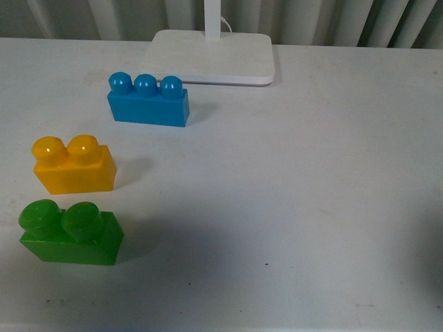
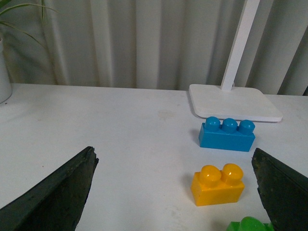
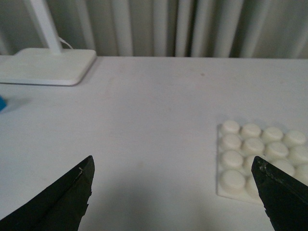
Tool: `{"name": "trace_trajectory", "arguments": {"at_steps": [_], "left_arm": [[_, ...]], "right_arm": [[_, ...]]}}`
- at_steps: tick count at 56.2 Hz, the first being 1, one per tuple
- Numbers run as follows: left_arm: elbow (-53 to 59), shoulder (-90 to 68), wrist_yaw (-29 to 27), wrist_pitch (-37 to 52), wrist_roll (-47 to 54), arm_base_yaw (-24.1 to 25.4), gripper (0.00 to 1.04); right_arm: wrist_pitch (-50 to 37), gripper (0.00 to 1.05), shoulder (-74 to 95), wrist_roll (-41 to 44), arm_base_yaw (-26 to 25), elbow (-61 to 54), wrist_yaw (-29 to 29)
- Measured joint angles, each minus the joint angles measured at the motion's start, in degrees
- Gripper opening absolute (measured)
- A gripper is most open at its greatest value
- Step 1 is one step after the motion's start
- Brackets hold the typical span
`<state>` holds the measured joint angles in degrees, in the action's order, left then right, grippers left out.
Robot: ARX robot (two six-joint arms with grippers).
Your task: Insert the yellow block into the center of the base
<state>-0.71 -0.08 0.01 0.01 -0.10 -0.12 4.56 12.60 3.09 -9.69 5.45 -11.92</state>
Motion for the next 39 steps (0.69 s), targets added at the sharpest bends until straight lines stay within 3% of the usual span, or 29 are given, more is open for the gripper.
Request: {"name": "trace_trajectory", "arguments": {"at_steps": [5, 15, 27, 39], "left_arm": [[0.0, 0.0, 0.0, 0.0, 0.0, 0.0, 0.98], [0.0, 0.0, 0.0, 0.0, 0.0, 0.0, 0.98], [0.0, 0.0, 0.0, 0.0, 0.0, 0.0, 0.98], [0.0, 0.0, 0.0, 0.0, 0.0, 0.0, 0.98]], "right_arm": [[-1.9, 0.96, 13.7, 3.6, -8.9, 6.6, -2.8], [-4.2, 0.96, 35.3, 11.8, -16.9, 15.4, -2.3], [-3.2, 0.96, 56.0, 20.0, -23.5, 26.5, -1.5], [-0.9, 0.96, 68.9, 23.9, -26.0, 35.6, -0.4]]}}
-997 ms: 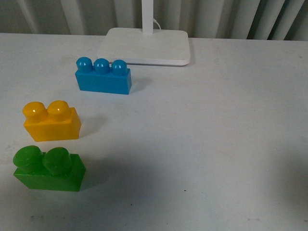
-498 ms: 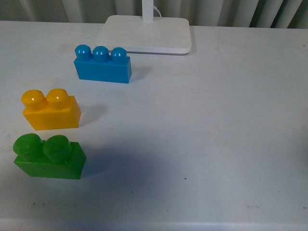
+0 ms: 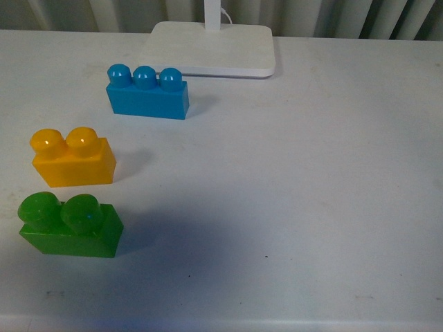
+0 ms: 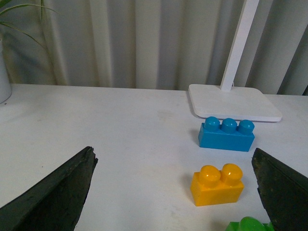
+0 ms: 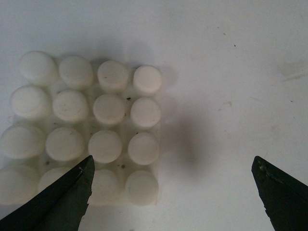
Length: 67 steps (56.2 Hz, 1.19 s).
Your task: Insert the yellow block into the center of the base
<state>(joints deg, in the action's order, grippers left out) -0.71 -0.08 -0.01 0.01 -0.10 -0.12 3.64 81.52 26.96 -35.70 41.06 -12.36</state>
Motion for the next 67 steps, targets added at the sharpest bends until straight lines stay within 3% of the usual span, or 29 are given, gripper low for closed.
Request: {"name": "trace_trajectory", "arguments": {"at_steps": [15, 44, 67], "left_arm": [[0.0, 0.0, 0.0, 0.0, 0.0, 0.0, 0.98], [0.0, 0.0, 0.0, 0.0, 0.0, 0.0, 0.98], [0.0, 0.0, 0.0, 0.0, 0.0, 0.0, 0.98]], "right_arm": [[1.0, 0.96, 9.1, 2.4, -0.9, 5.5, -0.3], [0.9, 0.96, 12.7, -0.2, 4.8, 7.2, 0.5], [-1.4, 0.96, 15.9, -0.5, 5.1, 7.1, 2.0]]}}
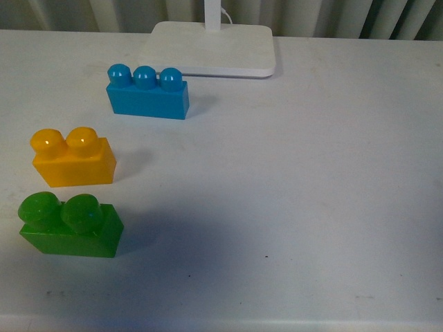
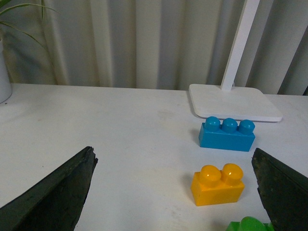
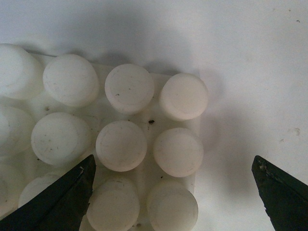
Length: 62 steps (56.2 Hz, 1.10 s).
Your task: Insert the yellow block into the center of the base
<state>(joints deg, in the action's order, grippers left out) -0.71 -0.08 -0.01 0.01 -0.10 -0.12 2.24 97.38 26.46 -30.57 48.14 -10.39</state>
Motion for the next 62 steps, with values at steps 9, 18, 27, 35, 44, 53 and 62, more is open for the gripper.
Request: {"name": "trace_trajectory", "arguments": {"at_steps": [9, 18, 27, 35, 44, 53, 62], "left_arm": [[0.0, 0.0, 0.0, 0.0, 0.0, 0.0, 0.98], [0.0, 0.0, 0.0, 0.0, 0.0, 0.0, 0.98], [0.0, 0.0, 0.0, 0.0, 0.0, 0.0, 0.98], [0.0, 0.0, 0.0, 0.0, 0.0, 0.0, 0.98], [0.0, 0.0, 0.0, 0.0, 0.0, 0.0, 0.98], [0.0, 0.0, 0.0, 0.0, 0.0, 0.0, 0.98], [0.0, 0.0, 0.0, 0.0, 0.0, 0.0, 0.98]], "right_arm": [[-0.5, 0.96, 0.8, -1.4, 0.4, -0.2, -0.1], [-1.5, 0.96, 0.6, -3.0, 1.4, -1.7, -0.4], [-1.7, 0.96, -0.1, -6.1, 3.8, -3.6, -1.1], [-2.5, 0.96, -1.1, -10.0, 8.1, -6.1, -1.7], [-2.8, 0.96, -1.8, -17.1, 15.4, -7.8, -0.9], [-2.5, 0.96, -2.4, -23.9, 21.8, -8.1, 1.8], [-2.5, 0.96, -2.6, -29.6, 28.7, -8.2, 5.5]]}}
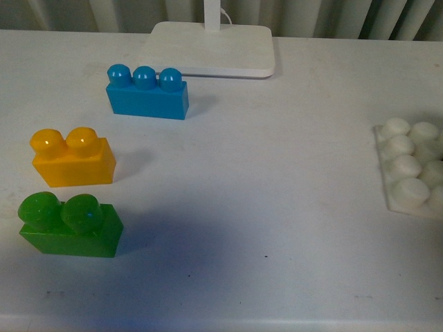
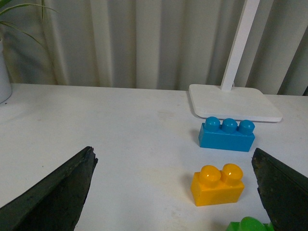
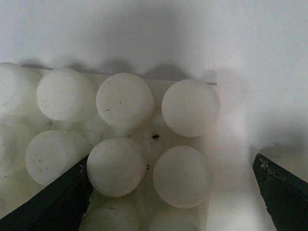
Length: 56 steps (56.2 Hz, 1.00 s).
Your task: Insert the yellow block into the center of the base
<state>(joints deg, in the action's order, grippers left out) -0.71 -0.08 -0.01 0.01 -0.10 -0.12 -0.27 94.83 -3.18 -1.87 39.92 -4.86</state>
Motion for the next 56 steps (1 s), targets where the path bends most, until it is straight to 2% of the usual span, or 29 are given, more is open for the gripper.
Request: {"name": "trace_trajectory", "arguments": {"at_steps": [32, 56], "left_arm": [[0.0, 0.0, 0.0, 0.0, 0.0, 0.0, 0.98], [0.0, 0.0, 0.0, 0.0, 0.0, 0.0, 0.98]], "right_arm": [[-0.1, 0.96, 3.5, -14.0, 21.5, 3.0, 7.7], [0.6, 0.96, 7.0, -19.1, 30.0, 6.9, 11.0]]}}
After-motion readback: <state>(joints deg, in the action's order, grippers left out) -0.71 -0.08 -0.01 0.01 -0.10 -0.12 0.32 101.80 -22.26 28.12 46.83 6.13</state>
